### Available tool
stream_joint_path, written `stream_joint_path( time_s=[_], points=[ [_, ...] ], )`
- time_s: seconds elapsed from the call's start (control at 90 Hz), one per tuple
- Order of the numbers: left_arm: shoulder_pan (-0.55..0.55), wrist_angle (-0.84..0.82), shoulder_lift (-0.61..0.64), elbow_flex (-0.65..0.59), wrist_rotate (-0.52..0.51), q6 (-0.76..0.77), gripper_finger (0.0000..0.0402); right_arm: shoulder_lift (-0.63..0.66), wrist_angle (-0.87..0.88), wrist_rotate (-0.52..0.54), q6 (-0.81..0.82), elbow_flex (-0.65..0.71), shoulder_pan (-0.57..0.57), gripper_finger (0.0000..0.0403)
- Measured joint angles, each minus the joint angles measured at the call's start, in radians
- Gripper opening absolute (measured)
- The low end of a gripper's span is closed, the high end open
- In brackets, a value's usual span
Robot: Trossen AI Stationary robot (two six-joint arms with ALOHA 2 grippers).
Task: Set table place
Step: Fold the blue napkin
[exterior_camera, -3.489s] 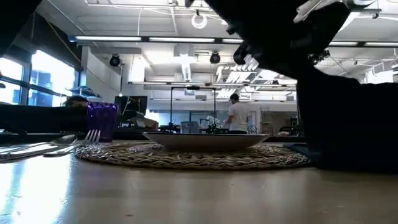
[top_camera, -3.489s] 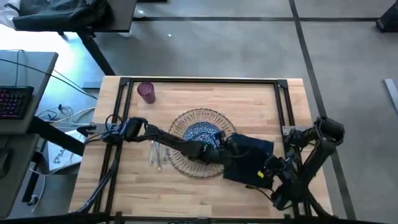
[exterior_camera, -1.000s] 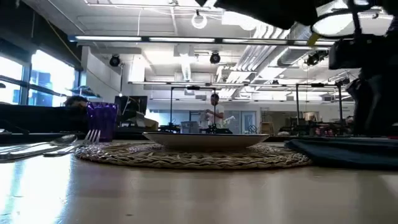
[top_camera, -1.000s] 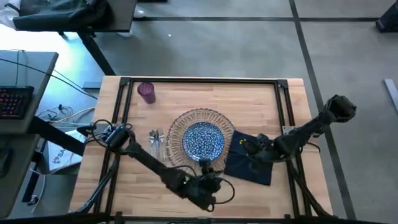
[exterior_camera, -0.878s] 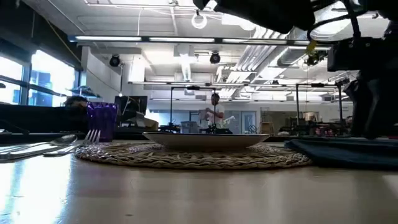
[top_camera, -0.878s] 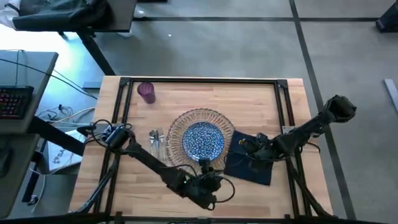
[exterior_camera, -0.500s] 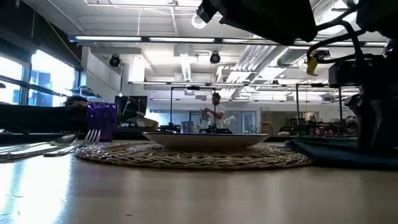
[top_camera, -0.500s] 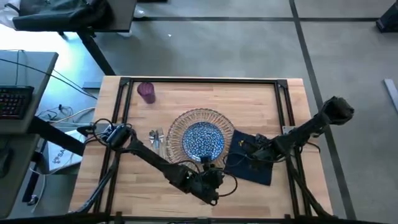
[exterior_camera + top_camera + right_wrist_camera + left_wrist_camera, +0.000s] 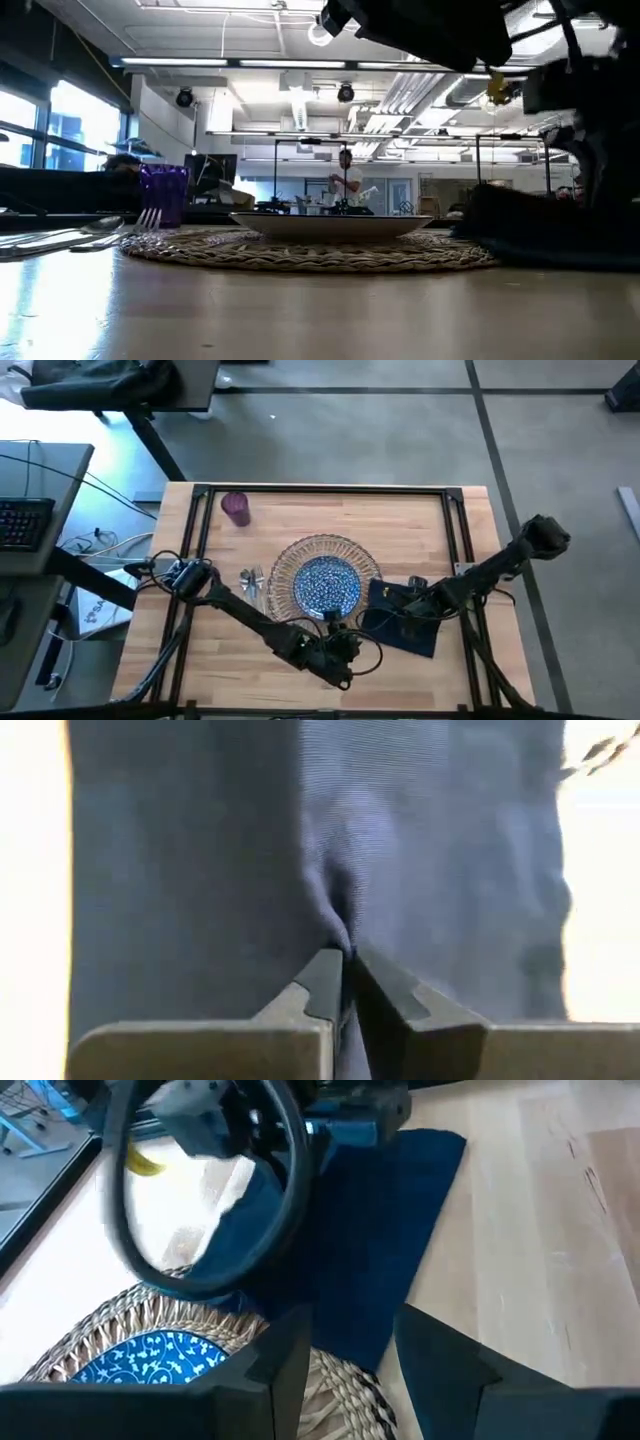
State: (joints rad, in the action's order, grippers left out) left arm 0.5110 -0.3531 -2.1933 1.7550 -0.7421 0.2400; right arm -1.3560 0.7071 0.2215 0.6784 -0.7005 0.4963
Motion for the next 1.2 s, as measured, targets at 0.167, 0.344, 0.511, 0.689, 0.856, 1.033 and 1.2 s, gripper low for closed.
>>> stream_joint_path(
  time_s=[0.167,0.344,0.511,0.689,0.856,1.033,1.2],
  points=[
    [0.014,-0.006,0.007,0.0,-0.028,-0.017,0.0128,0.0,0.16,0.013,-0.046,-0.165,0.024,0.0001],
    [0.067,-0.038,0.083,0.0,-0.105,-0.035,0.0128,0.002,0.215,-0.057,-0.109,-0.337,0.087,0.0],
    [0.118,-0.083,0.162,0.0,-0.163,-0.035,0.0128,0.002,0.208,-0.177,-0.156,-0.419,0.132,0.0],
    [0.17,-0.137,0.233,0.0,-0.251,-0.032,0.0128,0.001,0.233,-0.15,-0.218,-0.384,0.098,0.0],
    [0.208,-0.173,0.256,0.0,-0.356,-0.033,0.0128,0.001,0.258,0.136,-0.363,-0.36,-0.001,0.0],
    [0.219,-0.207,0.258,0.0,-0.397,-0.014,0.0128,0.003,0.245,0.388,-0.478,-0.38,-0.019,0.0],
    [0.219,-0.238,0.257,0.0,-0.397,0.039,0.0128,0.002,0.151,0.396,-0.391,-0.266,0.106,0.0]
  ],
)
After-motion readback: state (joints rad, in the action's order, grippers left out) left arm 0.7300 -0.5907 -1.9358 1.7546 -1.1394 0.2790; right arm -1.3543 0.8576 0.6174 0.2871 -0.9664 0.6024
